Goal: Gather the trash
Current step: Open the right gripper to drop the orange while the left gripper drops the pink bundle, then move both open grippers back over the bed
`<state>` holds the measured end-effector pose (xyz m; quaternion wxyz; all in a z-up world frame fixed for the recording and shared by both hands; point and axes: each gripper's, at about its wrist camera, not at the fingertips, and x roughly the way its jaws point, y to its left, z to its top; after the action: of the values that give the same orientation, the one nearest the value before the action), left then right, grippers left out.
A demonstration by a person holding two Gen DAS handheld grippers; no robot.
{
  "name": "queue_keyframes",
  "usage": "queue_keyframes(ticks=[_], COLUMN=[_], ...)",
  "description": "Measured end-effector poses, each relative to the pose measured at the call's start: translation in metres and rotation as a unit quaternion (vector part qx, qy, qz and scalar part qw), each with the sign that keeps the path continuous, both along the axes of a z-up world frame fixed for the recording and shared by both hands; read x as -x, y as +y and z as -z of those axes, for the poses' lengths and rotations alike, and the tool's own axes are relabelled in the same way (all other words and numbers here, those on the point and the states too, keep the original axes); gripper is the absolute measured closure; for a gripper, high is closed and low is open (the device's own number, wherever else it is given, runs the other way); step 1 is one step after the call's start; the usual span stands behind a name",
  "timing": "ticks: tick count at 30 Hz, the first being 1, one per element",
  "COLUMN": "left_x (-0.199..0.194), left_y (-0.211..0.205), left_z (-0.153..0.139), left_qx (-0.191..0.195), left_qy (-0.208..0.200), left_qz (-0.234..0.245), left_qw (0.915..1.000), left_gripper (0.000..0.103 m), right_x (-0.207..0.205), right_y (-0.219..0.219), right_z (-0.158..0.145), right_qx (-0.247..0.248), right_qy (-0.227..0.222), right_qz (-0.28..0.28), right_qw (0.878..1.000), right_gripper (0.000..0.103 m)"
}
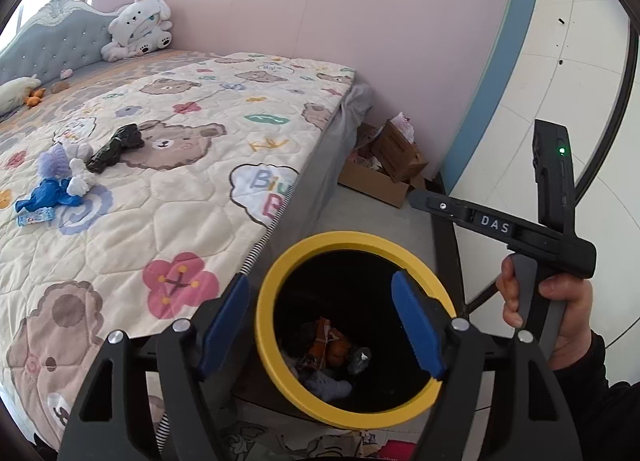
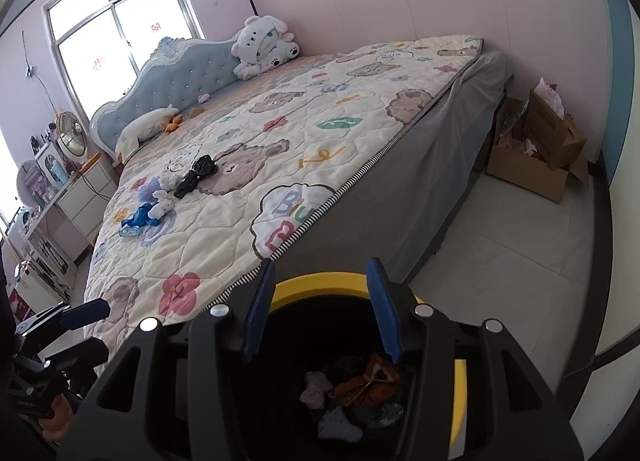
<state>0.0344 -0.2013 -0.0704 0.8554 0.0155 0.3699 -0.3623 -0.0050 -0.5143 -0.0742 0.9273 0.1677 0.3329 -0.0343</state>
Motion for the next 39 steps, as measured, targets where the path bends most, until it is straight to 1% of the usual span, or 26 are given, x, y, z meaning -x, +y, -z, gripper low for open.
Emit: queue_keyframes(ticks=[8,16,29,39], left_x=[-0.026,-0.057,-0.106,-0.16], left_y=[0.035,0.075,0.137,0.183], left_z=[-0.003,-0.005,-0.006,0.001], left_qx=[0.003,0.005,-0.003,-0.004], left_qy=[-0.012,-0.009,-0.017,-0.001], left_qz=[-0.044,-0.094,-0.173,-0.225], left_qw=[0.999,0.9956,0.9848,0.9743], left_gripper=[0.032,0.032,0.032,0.032], right_x=[-0.042,-0.092,-0.165,-0.224], right_y=[0.024,0.06,0.121,0.162], right_z=[-0.006,-0.009,-0.011,-0.008], right_qx=[0.017,0.026,0.038,0.044], right_qy=[0.0,-0.003,-0.005,-0.001], right_qz=[-0.025,-0.066,-0.126,-0.161], right_qw=[1.0,0.997,0.991,0.986], right_gripper=[0.057,0.057,0.057,0.057])
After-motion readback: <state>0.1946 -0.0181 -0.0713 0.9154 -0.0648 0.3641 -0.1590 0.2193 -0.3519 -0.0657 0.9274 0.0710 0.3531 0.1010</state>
